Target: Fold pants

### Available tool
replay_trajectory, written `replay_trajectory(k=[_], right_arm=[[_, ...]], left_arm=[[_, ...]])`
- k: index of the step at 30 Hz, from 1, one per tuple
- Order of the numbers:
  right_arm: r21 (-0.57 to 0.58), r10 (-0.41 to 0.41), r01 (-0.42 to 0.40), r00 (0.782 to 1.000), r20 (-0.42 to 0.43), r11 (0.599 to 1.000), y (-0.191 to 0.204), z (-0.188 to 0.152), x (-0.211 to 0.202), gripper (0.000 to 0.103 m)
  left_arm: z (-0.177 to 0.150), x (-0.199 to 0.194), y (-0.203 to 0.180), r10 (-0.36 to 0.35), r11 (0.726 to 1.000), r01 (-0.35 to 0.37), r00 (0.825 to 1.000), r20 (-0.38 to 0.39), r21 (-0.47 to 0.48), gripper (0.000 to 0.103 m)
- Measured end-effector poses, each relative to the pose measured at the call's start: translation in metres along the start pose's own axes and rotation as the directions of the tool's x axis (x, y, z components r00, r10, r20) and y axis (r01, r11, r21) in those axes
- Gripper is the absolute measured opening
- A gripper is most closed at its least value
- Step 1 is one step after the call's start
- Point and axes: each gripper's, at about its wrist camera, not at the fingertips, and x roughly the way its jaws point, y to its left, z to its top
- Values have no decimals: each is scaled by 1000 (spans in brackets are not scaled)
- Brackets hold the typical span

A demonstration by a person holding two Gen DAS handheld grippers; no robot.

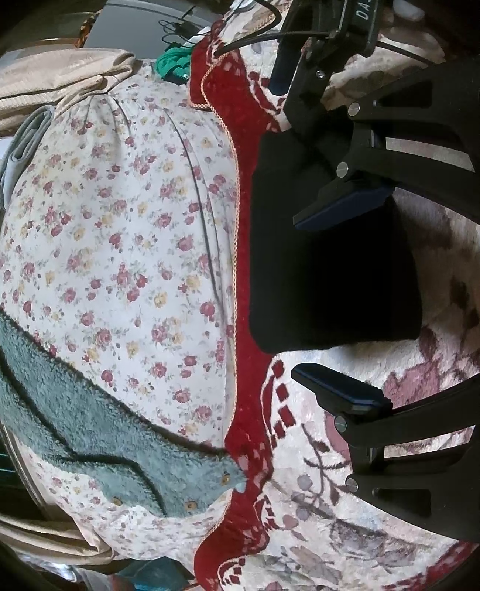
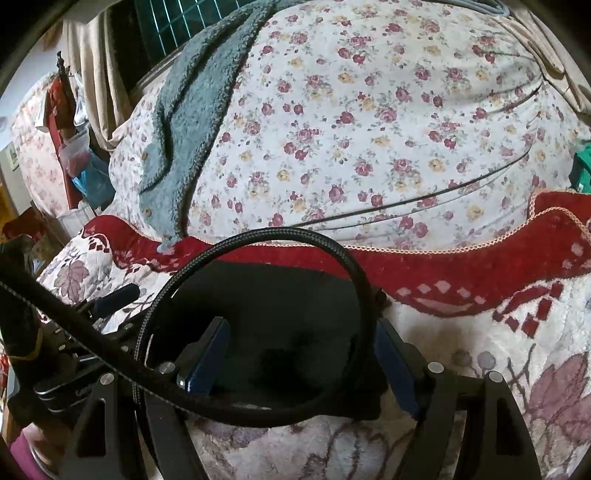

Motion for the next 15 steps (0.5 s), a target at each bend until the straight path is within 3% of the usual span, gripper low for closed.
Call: replay_trajectory(k=[15], right_arm=[[-12,9,-9,1000,-16,1000,8,-3,3,77]], left_arm=[[-2,3,0,38,999,-38,999,-3,14,74]])
